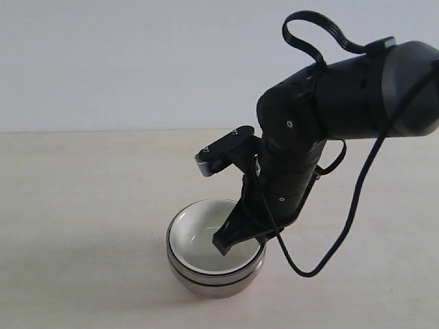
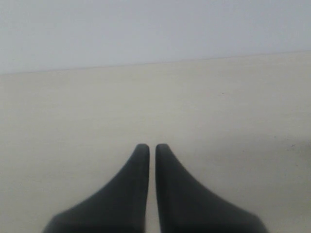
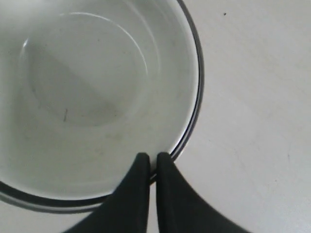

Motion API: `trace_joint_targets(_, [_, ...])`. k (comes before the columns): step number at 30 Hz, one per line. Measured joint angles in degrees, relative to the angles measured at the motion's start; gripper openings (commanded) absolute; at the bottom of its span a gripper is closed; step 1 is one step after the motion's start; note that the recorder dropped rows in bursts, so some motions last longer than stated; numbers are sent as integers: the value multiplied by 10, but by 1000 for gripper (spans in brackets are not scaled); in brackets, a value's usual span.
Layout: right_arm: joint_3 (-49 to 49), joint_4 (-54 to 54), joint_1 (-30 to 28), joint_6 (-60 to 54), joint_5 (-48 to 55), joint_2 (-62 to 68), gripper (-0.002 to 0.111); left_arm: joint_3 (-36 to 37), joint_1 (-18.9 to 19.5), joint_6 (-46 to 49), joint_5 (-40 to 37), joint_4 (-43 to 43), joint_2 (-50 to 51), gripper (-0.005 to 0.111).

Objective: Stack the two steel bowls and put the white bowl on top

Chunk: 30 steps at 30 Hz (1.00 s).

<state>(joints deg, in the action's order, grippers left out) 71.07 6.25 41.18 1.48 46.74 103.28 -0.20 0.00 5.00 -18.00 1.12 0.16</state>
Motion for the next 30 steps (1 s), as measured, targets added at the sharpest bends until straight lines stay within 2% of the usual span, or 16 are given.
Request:
trace_joint_targets(6, [-2,0,0,1,-28,-30,0,0,0,0,0,0,0,4])
trace_joint_targets(12, [-8,0,0,5,-55,-139,0,0,0,0,0,0,0,4])
trace_joint_targets(19, [-103,0,0,11,-105,-304,0,0,0,0,0,0,0,4])
trace_joint_targets(30, [-184,1,0,17,-137,-514,0,0,0,0,0,0,0,4])
